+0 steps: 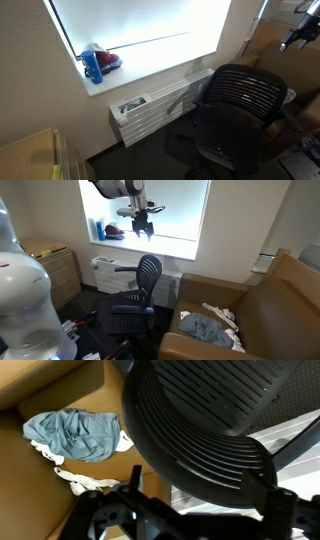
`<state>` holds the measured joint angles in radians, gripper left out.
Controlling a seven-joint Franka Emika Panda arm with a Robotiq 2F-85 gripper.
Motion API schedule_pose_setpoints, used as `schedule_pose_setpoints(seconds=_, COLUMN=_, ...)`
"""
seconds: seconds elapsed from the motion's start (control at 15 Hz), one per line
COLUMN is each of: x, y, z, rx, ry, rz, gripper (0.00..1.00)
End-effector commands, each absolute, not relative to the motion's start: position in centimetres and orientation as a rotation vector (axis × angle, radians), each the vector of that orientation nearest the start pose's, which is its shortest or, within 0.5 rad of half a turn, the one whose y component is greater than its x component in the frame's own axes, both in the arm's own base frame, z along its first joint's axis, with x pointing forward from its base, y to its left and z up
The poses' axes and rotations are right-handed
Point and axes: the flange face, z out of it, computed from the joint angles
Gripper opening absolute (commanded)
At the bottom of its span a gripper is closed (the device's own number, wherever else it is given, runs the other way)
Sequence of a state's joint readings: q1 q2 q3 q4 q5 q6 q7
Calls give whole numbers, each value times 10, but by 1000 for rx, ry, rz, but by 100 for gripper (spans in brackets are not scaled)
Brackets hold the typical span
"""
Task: Rotate the black chair
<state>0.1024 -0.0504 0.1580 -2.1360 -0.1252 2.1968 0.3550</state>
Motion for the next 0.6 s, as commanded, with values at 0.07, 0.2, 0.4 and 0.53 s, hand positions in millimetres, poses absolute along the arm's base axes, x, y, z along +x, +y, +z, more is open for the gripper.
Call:
schedule_pose_setpoints(seconds=0.07, x=528, y=171, z=427, rx=-3205, ry=44, rz=-224, gripper=100)
schedule_pose_setpoints(seconds=0.2, x=524, y=178, z=430, rx=-3216, ry=-24, rz=-230, gripper=100)
schedule_pose_setpoints(seconds=0.4, x=530, y=175, z=416, rx=-3100, ry=-319, rz=-155, gripper=100)
schedule_pose_setpoints(seconds=0.53, x=536, y=173, z=407, rx=-3041, ry=-475, rz=-114, gripper=100)
